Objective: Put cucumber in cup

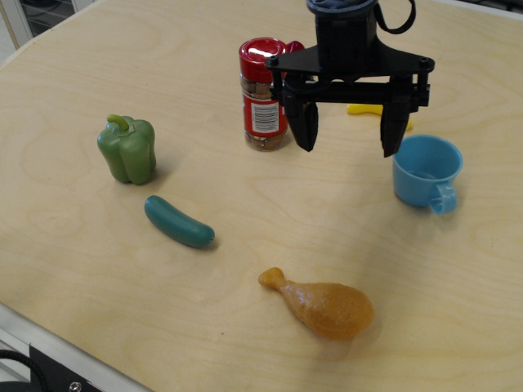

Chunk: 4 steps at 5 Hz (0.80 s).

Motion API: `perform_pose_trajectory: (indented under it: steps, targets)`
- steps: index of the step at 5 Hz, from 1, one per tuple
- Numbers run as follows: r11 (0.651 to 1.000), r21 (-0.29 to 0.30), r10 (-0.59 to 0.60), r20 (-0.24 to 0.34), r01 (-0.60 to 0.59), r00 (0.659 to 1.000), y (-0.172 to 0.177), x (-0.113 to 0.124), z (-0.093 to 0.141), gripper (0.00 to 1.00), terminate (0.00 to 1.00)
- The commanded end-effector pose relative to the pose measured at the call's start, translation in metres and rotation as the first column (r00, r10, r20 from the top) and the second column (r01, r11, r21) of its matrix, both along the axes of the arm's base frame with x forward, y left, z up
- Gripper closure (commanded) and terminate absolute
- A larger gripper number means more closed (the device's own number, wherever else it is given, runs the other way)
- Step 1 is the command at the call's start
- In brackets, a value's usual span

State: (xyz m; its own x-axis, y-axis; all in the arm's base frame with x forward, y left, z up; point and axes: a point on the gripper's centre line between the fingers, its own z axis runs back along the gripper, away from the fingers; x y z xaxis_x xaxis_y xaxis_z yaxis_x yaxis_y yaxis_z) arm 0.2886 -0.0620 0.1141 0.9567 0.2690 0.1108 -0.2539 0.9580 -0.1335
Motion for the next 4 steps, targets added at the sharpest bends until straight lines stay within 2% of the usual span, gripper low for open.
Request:
perform_pose_trajectory:
  steps: [1,2,3,4]
  targets:
    - [1.000,0.000,0.000,0.000,0.000,1.000,0.000,0.000,0.000,0.00,0.00]
    - [0.966,0.068,0.247,0.026,-0.249,0.969,0.040,-0.021,-0.006,0.00,0.00]
    - [0.865,0.139,0.476,0.081,-0.483,0.876,0.069,-0.048,-0.012,0.00,0.00]
    - [0.716,0.147,0.676,0.099,-0.683,0.730,0.086,-0.071,-0.023,0.00,0.00]
